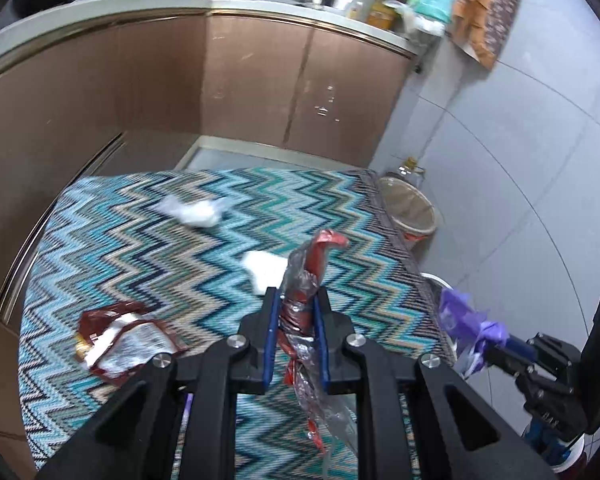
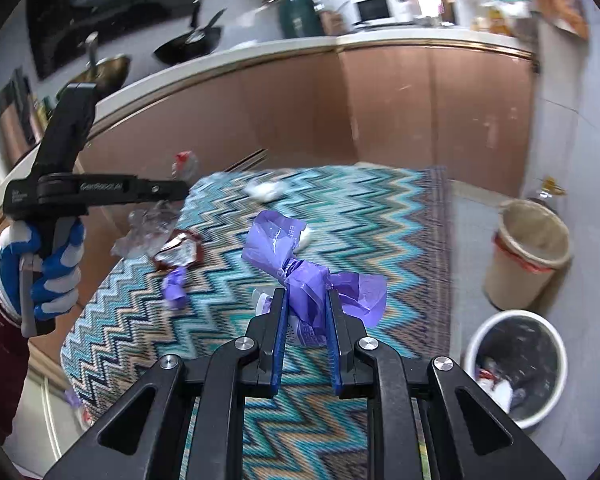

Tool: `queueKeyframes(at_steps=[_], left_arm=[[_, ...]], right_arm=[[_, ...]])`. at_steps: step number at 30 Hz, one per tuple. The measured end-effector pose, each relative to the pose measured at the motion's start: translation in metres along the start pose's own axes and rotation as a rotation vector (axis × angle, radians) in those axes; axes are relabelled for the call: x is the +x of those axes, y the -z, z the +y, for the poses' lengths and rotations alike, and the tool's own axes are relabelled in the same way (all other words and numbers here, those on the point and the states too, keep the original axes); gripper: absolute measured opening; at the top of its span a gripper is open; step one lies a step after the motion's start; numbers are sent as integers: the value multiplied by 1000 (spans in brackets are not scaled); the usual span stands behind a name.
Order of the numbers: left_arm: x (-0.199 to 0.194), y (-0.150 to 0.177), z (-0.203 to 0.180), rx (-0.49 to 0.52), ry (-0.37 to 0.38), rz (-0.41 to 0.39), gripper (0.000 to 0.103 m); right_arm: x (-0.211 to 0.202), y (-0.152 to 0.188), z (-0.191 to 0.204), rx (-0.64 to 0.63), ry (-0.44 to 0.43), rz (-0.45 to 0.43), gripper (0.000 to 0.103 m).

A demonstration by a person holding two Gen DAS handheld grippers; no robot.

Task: Collect trash
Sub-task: 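Carry both items over the white bin and open both grippers to drop them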

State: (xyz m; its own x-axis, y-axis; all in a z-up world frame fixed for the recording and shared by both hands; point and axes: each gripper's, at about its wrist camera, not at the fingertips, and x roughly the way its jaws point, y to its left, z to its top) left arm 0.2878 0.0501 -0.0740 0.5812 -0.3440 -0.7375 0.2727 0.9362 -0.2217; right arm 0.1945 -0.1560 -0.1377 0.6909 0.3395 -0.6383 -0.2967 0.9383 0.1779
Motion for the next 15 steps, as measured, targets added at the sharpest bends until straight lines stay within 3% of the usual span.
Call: queueKeyframes(at_steps=[8,15], left_arm=[[37,-12,-106,130,53,30,15],[102,-13,-204,229,113,100,15]], right_arm=[[-57,16,-77,109,166,-94,18],[-80,31,-151,252,270,-141,18]])
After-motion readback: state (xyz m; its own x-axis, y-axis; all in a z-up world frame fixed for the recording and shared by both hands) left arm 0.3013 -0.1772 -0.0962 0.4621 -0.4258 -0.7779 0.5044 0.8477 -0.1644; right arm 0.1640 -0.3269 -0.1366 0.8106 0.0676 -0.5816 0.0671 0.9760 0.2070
